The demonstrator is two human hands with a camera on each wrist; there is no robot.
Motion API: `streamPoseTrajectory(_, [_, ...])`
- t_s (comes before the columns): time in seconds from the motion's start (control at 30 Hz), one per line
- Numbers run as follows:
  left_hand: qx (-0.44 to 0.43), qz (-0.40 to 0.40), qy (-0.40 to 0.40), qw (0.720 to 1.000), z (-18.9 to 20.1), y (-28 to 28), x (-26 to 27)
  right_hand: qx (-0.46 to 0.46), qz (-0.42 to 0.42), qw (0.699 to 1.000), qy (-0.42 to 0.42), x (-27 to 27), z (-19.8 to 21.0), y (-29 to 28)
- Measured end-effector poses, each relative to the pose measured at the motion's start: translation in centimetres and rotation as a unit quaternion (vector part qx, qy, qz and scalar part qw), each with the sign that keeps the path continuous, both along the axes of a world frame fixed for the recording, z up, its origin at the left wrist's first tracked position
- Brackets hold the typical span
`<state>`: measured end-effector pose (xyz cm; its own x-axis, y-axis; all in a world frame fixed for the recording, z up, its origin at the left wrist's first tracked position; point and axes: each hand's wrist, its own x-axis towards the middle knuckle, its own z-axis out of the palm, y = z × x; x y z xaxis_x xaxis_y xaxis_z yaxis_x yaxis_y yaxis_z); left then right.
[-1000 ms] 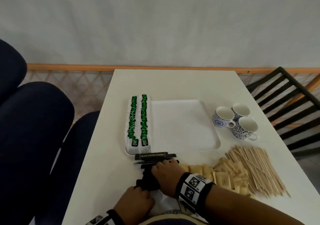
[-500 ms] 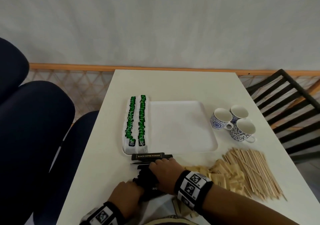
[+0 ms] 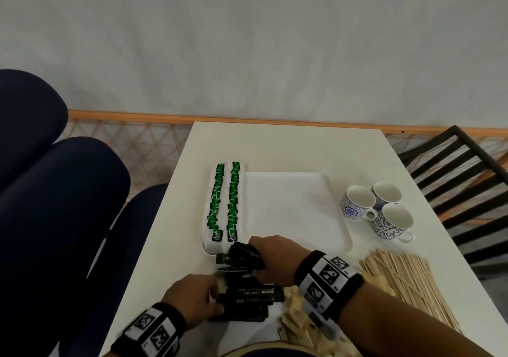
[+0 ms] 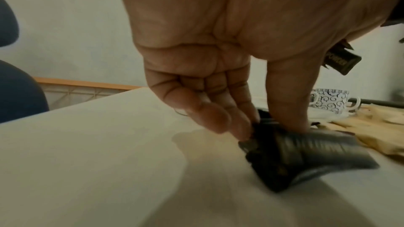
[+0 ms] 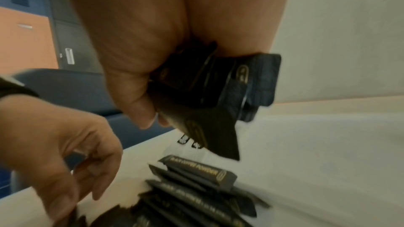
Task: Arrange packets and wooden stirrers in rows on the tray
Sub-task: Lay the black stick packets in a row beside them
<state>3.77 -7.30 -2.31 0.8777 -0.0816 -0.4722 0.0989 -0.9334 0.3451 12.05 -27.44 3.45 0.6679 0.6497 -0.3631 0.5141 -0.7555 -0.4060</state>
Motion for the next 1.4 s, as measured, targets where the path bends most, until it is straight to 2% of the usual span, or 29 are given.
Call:
streamPoseTrajectory(0.07, [-0.043,0.027,-0.012,0.999,1.0,-0.1,0.5,0.011,-0.008,1.0,0.011,0.7,0.6,0.0])
streamPoseTrajectory(0.13, [-0.131,0.051,-0.029,0.99,2.3,-0.4,1.5,0.025,-0.013,0.999,0.021,1.2,1.2,0.2])
streamPoseTrajectory(0.2, [-0.239,0.063,-0.028,0.969,3.7,-0.7,3.0,0.045,-0.021,0.998,0.04,1.7,1.9,0.7])
streamPoseTrajectory(0.27, [-0.357,0.087,-0.007,0.93,4.5,-1.1,4.4,0.076,-0.028,0.995,0.056,2.3,2.7,1.5])
streamPoseTrajectory(0.3, [-0.44,0.119,0.023,0.89,4.8,-1.4,5.1,0.09,-0.03,0.994,0.06,2.7,3.0,1.9])
streamPoseTrajectory(0.37, [-0.598,0.214,0.107,0.765,5.3,-2.2,6.3,0.125,-0.041,0.989,0.069,3.5,3.2,2.8])
streamPoseTrajectory(0.4, [-0.647,0.259,0.14,0.703,5.5,-2.8,6.9,0.148,-0.054,0.984,0.078,4.0,3.0,3.1])
streamPoseTrajectory(0.43, [-0.672,0.3,0.158,0.658,5.9,-3.3,7.4,0.166,-0.069,0.98,0.087,4.5,2.7,3.4])
streamPoseTrajectory(0.47, [-0.679,0.336,0.163,0.632,6.0,-3.6,8.1,0.179,-0.081,0.976,0.091,5.0,2.4,3.6])
streamPoseTrajectory(0.5, [-0.678,0.362,0.163,0.619,6.2,-3.9,8.8,0.182,-0.09,0.975,0.095,5.5,2.1,3.8])
streamPoseTrajectory(0.6, [-0.68,0.402,0.162,0.592,6.1,-4.0,11.0,0.182,-0.093,0.976,0.076,7.2,1.0,3.9])
streamPoseTrajectory(0.7, [-0.703,0.397,0.187,0.56,5.8,-3.7,12.5,0.169,-0.1,0.979,0.046,8.9,0.1,3.5])
streamPoseTrajectory(0.9, [-0.737,0.412,0.17,0.508,4.0,-3.7,15.3,0.267,-0.199,0.943,-0.009,12.0,-0.1,2.9])
streamPoseTrajectory(0.97, [-0.736,0.416,0.175,0.505,3.8,-3.7,15.8,0.286,-0.219,0.933,0.015,12.9,-0.5,2.7])
streamPoseTrajectory(1.13, [-0.697,0.454,0.166,0.529,2.5,-3.5,17.0,0.277,-0.229,0.926,0.114,15.3,-1.7,2.3])
streamPoseTrajectory(1.2, [-0.69,0.472,0.162,0.524,2.1,-3.5,17.5,0.282,-0.23,0.921,0.141,16.3,-1.9,2.1])
streamPoseTrajectory(1.27, [-0.686,0.499,0.156,0.505,1.7,-3.4,17.8,0.257,-0.243,0.928,0.113,17.7,-2.5,1.8])
streamPoseTrajectory(1.4, [-0.683,0.523,0.148,0.487,1.2,-2.7,18.1,0.108,-0.277,0.955,-0.012,20.7,-4.8,1.3])
